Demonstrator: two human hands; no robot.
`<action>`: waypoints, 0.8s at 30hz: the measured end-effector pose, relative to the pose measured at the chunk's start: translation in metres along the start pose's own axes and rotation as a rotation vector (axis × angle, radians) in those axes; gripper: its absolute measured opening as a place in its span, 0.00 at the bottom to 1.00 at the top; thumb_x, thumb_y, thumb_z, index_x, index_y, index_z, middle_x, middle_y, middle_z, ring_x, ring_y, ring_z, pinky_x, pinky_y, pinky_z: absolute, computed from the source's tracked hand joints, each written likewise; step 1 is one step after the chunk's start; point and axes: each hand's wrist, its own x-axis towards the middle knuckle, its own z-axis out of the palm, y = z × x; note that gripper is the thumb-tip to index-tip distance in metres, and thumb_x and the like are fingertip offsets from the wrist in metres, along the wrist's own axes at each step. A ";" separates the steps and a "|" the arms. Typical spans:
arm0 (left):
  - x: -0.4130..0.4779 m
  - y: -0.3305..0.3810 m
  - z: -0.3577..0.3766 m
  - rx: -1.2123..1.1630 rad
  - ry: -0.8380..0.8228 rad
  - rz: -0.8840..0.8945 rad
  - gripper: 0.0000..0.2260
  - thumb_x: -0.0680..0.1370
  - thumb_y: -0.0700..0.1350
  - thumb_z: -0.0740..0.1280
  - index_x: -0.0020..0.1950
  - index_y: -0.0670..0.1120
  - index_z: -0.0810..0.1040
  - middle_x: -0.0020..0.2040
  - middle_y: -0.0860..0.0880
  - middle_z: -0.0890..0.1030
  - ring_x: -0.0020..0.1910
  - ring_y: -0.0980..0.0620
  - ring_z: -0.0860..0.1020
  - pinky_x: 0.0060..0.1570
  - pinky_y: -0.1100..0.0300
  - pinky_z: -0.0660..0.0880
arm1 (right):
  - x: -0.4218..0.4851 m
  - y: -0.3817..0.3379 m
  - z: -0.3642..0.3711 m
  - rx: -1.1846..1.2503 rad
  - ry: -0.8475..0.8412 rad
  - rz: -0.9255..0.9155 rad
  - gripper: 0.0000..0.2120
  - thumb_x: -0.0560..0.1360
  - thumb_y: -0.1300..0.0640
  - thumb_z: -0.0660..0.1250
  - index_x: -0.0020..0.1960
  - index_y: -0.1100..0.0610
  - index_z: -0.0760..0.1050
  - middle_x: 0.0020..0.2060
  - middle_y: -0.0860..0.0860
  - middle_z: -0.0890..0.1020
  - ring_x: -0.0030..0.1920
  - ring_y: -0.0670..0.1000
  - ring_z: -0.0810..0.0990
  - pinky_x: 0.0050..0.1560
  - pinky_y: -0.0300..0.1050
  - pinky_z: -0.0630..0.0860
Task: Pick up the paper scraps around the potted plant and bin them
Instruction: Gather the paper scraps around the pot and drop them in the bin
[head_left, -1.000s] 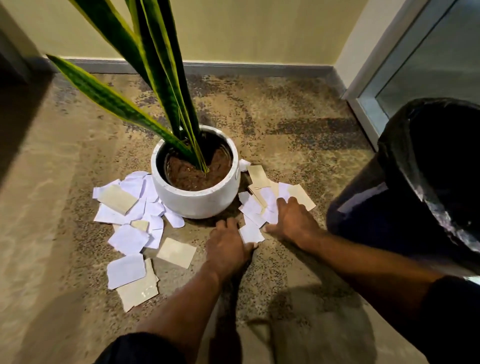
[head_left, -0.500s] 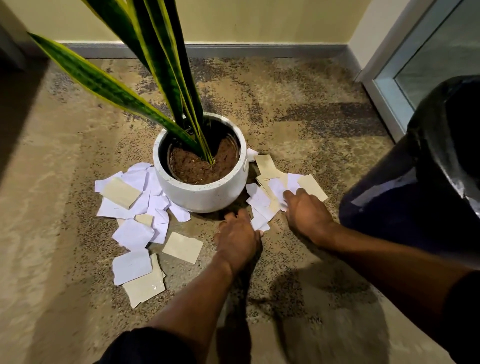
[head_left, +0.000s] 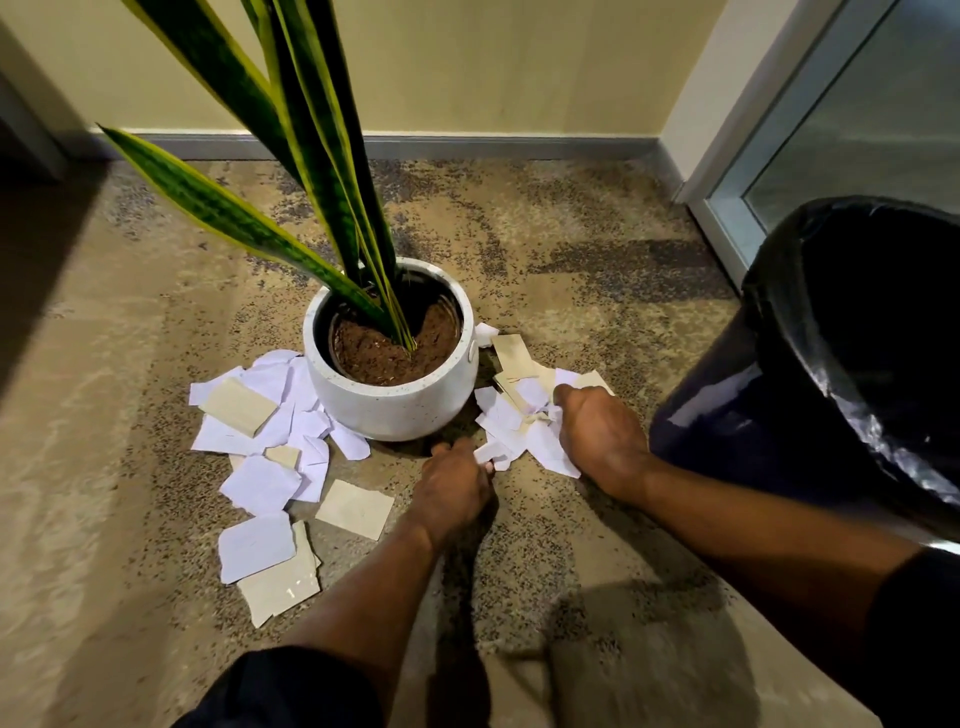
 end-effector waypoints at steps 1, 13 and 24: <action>-0.001 0.000 -0.003 0.000 -0.009 0.008 0.14 0.83 0.48 0.58 0.65 0.42 0.68 0.59 0.38 0.72 0.55 0.40 0.74 0.56 0.50 0.71 | -0.002 -0.001 -0.005 0.030 0.008 0.023 0.09 0.74 0.64 0.61 0.52 0.57 0.76 0.40 0.58 0.82 0.40 0.61 0.81 0.33 0.47 0.73; -0.044 0.063 -0.026 -0.283 0.308 0.257 0.15 0.84 0.46 0.57 0.52 0.36 0.77 0.49 0.37 0.81 0.49 0.38 0.78 0.43 0.52 0.69 | -0.022 -0.023 -0.084 0.383 0.076 0.213 0.07 0.76 0.63 0.62 0.45 0.58 0.79 0.36 0.53 0.80 0.36 0.55 0.77 0.34 0.40 0.69; -0.078 0.152 -0.095 -0.476 0.477 0.414 0.14 0.82 0.45 0.63 0.44 0.36 0.81 0.37 0.37 0.81 0.36 0.39 0.78 0.37 0.48 0.74 | -0.020 -0.002 -0.229 0.363 0.282 0.188 0.07 0.71 0.66 0.63 0.43 0.60 0.79 0.42 0.60 0.82 0.41 0.58 0.79 0.38 0.42 0.70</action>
